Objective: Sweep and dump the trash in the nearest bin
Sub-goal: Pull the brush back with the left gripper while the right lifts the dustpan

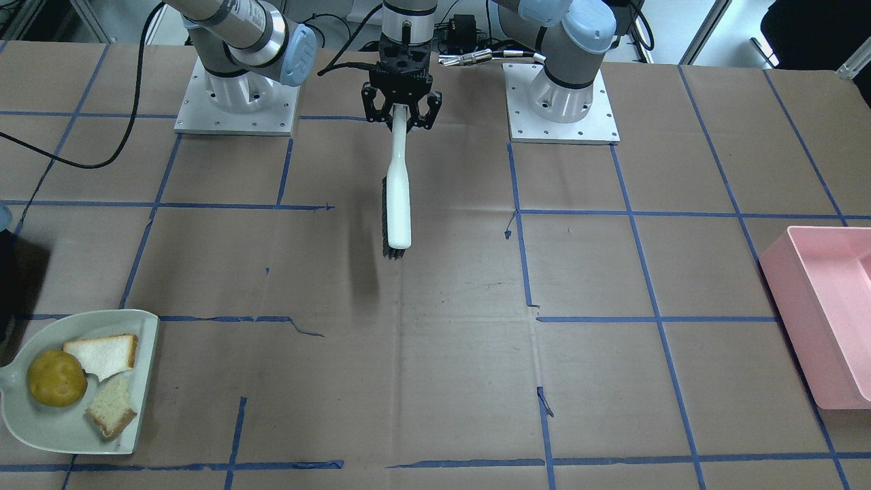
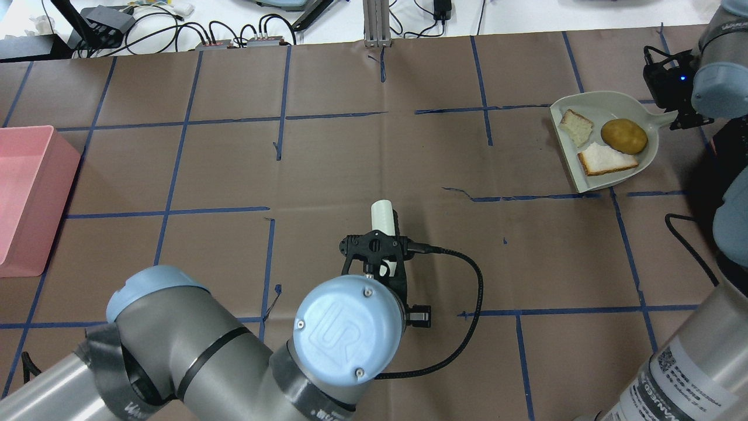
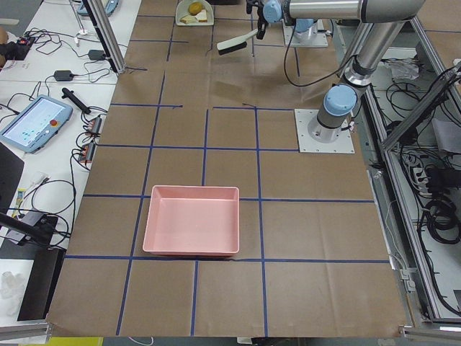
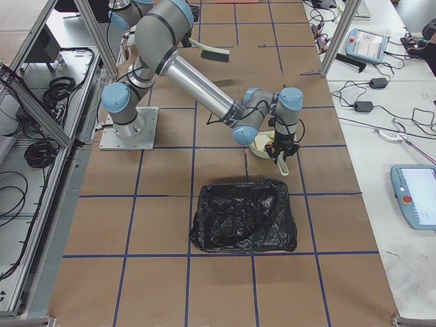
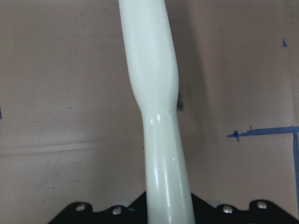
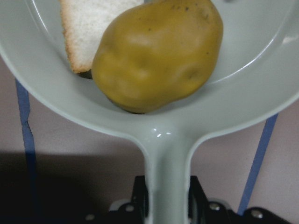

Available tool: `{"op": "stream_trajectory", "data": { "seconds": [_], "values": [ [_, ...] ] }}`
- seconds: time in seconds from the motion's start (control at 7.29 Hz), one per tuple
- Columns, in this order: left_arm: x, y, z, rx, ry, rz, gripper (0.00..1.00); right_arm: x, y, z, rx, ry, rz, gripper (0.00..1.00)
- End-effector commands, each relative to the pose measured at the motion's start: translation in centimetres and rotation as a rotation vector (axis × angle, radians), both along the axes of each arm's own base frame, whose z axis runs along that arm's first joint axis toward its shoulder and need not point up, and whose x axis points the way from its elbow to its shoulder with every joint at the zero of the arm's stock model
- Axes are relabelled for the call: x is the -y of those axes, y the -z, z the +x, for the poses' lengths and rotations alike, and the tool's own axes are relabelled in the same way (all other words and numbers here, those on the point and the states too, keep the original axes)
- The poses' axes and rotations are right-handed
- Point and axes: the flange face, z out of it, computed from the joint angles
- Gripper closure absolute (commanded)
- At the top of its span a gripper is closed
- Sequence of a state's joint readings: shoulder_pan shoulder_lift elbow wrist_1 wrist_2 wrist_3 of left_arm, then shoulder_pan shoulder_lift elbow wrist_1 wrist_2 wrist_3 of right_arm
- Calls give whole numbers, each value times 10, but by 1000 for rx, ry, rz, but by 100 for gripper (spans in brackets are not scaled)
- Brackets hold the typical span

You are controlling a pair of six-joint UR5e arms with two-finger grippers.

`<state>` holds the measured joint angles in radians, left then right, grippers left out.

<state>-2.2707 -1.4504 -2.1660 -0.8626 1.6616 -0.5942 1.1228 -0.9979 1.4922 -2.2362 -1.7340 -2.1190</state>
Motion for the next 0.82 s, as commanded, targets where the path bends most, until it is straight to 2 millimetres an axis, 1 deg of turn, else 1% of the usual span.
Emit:
{"op": "stream_trajectory", "data": {
  "seconds": [0.0, 0.14, 0.27, 0.41, 0.55, 0.69],
  "values": [
    [-34, 21, -2, 51, 105, -63, 100, -3, -19, 2, -2, 28, -27, 100],
    [-48, 26, -5, 56, 139, -89, 100, -8, -30, 4, 7, 58, -20, 100],
    [-63, 37, -2, 68, 158, -117, 100, -13, -46, 7, 13, 81, -22, 100],
    [-74, 48, 5, 88, 156, -164, 100, -16, -55, 13, 15, 88, -17, 100],
    [-76, 51, 7, 87, 149, -165, 100, -21, -70, 18, 19, 95, -14, 100],
    [-76, 59, 8, 95, 117, -149, 100, -30, -90, 22, 21, 104, -16, 100]
  ]
}}
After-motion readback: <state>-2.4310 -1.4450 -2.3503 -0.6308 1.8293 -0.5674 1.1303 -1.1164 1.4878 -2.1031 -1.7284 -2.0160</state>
